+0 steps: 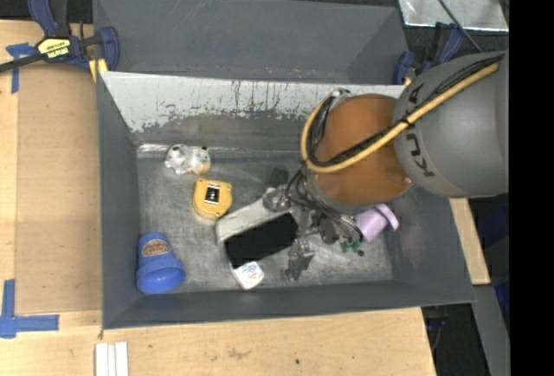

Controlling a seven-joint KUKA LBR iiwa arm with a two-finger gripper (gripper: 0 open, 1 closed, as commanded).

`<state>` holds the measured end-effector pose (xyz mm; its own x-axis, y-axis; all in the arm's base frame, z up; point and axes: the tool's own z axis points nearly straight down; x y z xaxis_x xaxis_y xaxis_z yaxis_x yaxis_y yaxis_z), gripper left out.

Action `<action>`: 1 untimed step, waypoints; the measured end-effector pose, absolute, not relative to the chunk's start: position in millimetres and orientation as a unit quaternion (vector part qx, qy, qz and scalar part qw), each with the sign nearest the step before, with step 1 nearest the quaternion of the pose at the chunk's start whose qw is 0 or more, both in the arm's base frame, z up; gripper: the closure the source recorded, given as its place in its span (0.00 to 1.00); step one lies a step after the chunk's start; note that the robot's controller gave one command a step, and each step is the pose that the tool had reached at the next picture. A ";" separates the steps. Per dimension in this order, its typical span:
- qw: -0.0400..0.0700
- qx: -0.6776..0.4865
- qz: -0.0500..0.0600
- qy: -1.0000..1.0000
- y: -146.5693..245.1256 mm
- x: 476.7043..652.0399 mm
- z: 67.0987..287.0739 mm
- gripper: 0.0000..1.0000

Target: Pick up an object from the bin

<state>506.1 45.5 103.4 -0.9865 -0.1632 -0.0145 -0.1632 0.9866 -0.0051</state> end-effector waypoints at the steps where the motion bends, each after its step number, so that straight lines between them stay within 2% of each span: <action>1: 0.011 -0.231 0.000 0.973 58.6 518.6 99.0 0.00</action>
Offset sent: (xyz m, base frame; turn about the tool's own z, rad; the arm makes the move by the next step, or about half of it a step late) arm 0.0054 0.0117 -0.0327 -0.4098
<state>518.6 58.6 99.0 -0.8929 -0.4498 -0.0211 -0.4498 0.8931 -0.0060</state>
